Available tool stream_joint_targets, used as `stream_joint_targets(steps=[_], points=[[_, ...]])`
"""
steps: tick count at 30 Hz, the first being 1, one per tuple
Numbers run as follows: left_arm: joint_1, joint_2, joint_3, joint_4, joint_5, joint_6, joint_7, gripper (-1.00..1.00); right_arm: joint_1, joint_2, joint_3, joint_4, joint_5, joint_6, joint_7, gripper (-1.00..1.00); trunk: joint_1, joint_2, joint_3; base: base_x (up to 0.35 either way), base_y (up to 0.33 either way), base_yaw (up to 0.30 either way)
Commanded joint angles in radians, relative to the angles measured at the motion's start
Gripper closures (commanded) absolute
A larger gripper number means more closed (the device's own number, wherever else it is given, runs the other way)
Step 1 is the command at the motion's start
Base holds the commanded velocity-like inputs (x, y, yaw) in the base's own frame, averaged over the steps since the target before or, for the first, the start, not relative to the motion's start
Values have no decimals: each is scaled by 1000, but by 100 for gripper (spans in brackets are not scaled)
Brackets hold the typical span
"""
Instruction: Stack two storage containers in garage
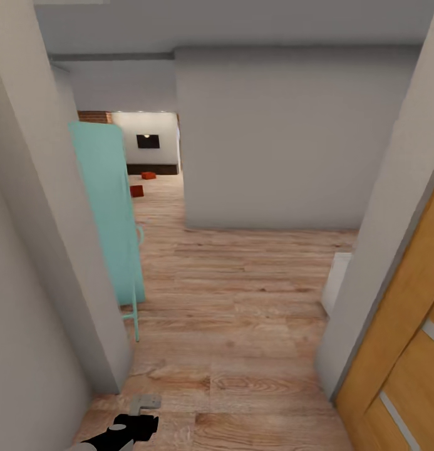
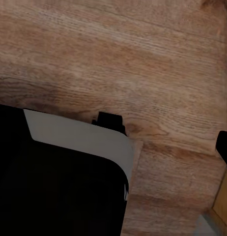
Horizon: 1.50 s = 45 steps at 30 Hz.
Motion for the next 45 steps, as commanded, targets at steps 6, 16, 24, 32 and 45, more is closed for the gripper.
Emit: stream_joint_targets(steps=[6, 16, 24, 32, 45], points=[[-2, 0, -4, 5, -1, -8, 4, -100, -1, 0, 1, 1, 5, -4, 0, -100, 1, 0, -1, 339, 0, 0], [-2, -2, -4, 5, -1, -8, 4, -100, -1, -1, 1, 1, 4, -4, 0, -100, 1, 0, -1, 339, 0, 0], [-2, -2, -4, 5, -2, -8, 4, -100, -1, -2, 1, 0, 2, -4, 0, -100, 1, 0, -1, 339, 0, 0], [-2, -2, -4, 5, -2, -8, 4, -100, -1, -1, 1, 1, 2, -4, 0, -100, 1, 0, -1, 339, 0, 0], [-2, -2, -4, 5, -2, -8, 4, -100, -1, 1, 1, 1, 4, -4, 0, -100, 1, 0, -1, 339, 0, 0]])
